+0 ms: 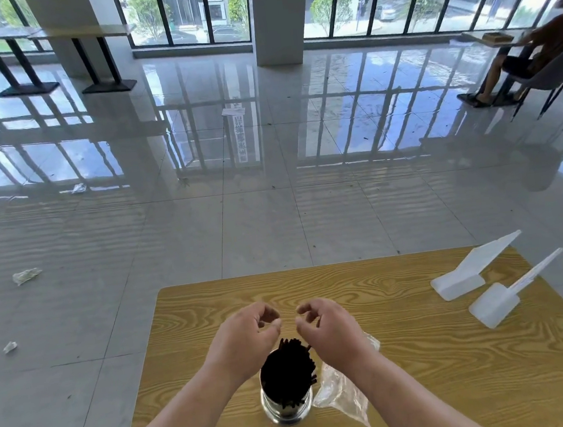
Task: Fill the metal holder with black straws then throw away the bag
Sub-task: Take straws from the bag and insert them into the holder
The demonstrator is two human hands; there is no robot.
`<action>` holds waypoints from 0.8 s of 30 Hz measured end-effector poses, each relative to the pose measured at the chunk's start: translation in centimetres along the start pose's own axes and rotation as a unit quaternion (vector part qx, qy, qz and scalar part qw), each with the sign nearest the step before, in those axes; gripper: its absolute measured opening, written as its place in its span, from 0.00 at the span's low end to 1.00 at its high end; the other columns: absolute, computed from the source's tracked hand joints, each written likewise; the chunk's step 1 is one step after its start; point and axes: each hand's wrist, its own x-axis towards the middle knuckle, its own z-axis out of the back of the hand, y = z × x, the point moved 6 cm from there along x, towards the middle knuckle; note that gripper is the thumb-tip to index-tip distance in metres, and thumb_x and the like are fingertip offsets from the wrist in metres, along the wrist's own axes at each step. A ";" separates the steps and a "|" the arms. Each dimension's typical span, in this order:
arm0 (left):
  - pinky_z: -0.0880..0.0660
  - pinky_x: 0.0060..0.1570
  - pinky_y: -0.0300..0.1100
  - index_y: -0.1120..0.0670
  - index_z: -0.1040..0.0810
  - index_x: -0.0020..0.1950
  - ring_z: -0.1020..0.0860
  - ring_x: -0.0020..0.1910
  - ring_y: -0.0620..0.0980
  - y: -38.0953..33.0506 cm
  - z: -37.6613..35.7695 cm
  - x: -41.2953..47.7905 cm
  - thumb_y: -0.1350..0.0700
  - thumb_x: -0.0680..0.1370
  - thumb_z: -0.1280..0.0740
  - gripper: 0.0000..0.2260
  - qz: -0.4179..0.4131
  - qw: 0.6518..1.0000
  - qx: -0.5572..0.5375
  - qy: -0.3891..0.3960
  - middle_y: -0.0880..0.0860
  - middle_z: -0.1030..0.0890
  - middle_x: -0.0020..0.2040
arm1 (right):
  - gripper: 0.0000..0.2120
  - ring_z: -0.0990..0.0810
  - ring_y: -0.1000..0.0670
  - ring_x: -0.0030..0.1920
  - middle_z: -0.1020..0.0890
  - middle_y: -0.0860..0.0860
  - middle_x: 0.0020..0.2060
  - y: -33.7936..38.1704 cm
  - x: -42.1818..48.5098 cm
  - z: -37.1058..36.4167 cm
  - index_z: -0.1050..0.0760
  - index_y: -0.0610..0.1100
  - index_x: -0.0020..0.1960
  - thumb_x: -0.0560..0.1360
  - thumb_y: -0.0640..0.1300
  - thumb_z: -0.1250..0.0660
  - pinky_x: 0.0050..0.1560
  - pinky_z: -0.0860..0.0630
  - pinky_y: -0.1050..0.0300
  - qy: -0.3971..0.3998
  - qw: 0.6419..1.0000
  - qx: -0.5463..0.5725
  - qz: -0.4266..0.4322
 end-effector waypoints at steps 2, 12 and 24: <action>0.20 0.55 0.40 0.39 0.19 0.59 0.19 0.54 0.38 0.7 -0.7 0.3 0.43 0.81 0.32 0.07 0.013 0.999 0.041 0.021 0.36 0.16 0.54 | 0.09 0.20 0.58 0.43 0.18 0.57 0.45 -1.3 0.0 0.2 0.21 0.55 0.57 0.78 0.54 0.33 0.42 0.23 0.62 0.011 0.999 0.006 -0.039; 0.24 0.68 0.45 0.43 0.24 0.74 0.22 0.70 0.45 0.9 -3.9 1.1 0.44 0.79 0.29 0.23 0.006 0.988 0.119 0.097 0.43 0.20 0.72 | 0.20 0.16 0.58 0.45 0.15 0.59 0.47 -4.6 -1.6 -1.8 0.20 0.55 0.59 0.73 0.64 0.33 0.48 0.16 0.54 0.111 0.986 -0.023 -0.118; 0.26 0.65 0.40 0.41 0.22 0.71 0.23 0.67 0.42 0.1 -4.9 0.8 0.43 0.78 0.29 0.21 -0.011 0.989 0.111 0.095 0.41 0.20 0.70 | 0.08 0.18 0.57 0.34 0.15 0.55 0.40 -6.1 -2.5 -4.3 0.20 0.57 0.54 0.76 0.56 0.26 0.32 0.23 0.62 0.077 0.987 0.003 -0.142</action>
